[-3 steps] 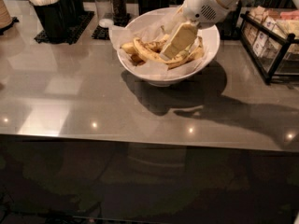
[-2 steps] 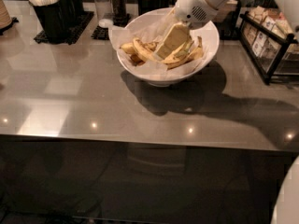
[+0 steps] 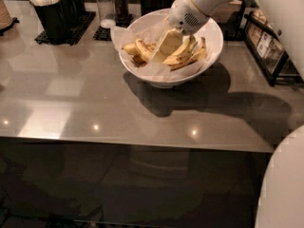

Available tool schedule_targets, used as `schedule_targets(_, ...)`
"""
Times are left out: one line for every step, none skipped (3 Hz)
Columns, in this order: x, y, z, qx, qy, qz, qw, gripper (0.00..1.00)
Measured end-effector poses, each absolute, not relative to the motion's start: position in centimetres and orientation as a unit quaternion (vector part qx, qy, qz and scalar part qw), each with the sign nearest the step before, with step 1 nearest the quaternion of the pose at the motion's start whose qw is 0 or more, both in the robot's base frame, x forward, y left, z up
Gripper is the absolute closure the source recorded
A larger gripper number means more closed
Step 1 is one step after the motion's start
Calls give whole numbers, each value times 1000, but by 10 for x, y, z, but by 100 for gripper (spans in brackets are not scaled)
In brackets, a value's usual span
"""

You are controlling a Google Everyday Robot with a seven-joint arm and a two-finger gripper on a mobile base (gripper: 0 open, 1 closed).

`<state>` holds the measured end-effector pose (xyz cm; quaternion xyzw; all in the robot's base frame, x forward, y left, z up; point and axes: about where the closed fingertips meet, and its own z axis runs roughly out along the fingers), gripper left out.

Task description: Pick banana from white bowl

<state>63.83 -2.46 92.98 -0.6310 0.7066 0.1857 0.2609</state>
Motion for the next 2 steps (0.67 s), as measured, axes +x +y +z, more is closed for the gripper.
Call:
schedule_targets(645, -21, 917, -627, 714, 187, 251, 31)
schedule_targets(649, -23, 903, -618, 724, 188, 240, 31)
